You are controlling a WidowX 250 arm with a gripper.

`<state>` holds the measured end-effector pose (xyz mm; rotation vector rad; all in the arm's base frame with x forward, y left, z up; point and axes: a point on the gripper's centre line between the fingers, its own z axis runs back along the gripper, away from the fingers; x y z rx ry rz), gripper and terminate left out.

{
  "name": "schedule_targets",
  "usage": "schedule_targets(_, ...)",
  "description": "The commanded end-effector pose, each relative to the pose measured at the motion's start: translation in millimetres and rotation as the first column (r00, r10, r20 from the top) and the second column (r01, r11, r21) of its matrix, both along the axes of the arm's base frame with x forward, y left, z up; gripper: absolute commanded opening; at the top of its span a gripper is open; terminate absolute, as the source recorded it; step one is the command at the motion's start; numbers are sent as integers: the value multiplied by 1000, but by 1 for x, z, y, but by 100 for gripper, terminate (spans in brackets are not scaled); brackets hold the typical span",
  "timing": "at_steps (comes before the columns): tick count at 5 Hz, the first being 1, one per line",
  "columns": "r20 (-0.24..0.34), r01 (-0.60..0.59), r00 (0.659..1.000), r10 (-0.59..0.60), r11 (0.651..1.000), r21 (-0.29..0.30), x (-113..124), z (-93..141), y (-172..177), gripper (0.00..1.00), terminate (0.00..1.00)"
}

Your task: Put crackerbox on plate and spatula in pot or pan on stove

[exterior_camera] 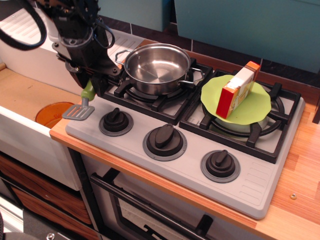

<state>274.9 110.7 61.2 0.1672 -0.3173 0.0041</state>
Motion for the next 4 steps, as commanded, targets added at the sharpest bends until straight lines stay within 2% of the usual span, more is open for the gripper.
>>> schedule_targets(1, 55, -44, 998, 43, 999, 10, 28, 58, -23, 0, 0)
schedule_targets(3, 66, -76, 995, 76, 997, -8, 84, 65, -46, 0, 0)
schedule_targets(4, 93, -59, 994, 61, 998, -23, 111, 59, -47, 0, 0)
